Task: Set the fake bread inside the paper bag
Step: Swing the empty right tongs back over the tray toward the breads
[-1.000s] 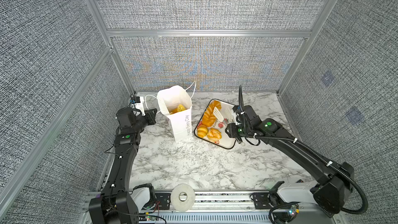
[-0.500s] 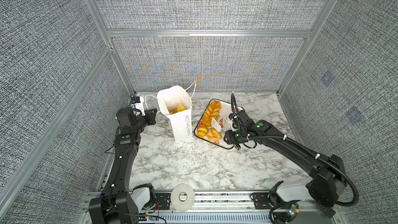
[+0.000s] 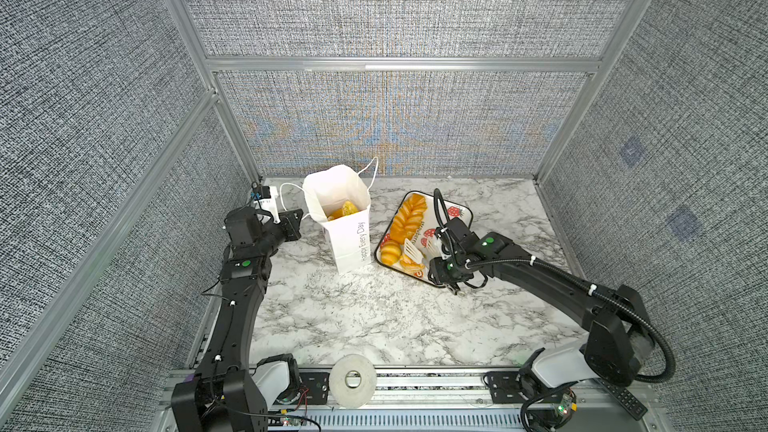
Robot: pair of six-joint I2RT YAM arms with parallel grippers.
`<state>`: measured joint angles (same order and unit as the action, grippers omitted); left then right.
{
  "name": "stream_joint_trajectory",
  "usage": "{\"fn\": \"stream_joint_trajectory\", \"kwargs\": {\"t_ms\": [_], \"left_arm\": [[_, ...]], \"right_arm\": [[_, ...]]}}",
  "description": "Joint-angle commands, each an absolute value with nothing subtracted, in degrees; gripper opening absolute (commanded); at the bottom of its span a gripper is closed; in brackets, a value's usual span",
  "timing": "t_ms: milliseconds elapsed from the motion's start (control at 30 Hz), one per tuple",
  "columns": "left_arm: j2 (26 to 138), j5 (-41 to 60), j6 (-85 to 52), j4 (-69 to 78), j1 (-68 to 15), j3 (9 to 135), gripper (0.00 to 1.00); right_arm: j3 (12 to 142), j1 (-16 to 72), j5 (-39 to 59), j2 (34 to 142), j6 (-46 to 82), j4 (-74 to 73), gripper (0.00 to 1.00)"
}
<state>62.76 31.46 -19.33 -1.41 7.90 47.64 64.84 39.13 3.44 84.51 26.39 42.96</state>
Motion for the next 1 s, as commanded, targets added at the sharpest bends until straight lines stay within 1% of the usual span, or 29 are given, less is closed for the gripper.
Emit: {"fn": "stream_joint_trajectory", "kwargs": {"t_ms": [0,300,800,967], "left_arm": [[62.7,31.8,-19.0,-0.9,7.9,47.6,0.00],[62.8,31.8,-19.0,-1.0,7.9,47.7,0.00],[62.8,31.8,-19.0,-1.0,7.9,47.7,0.00],[62.8,31.9,-19.0,-0.9,7.9,47.6,0.00]], "right_arm": [[64.7,39.4,3.3,84.8,26.7,42.8,0.52],[64.3,40.0,3.4,85.4,26.2,42.7,0.55],[63.0,41.1,3.0,86.5,25.5,43.7,0.56],[62.9,41.7,1.3,85.9,25.5,44.6,0.56]]}}
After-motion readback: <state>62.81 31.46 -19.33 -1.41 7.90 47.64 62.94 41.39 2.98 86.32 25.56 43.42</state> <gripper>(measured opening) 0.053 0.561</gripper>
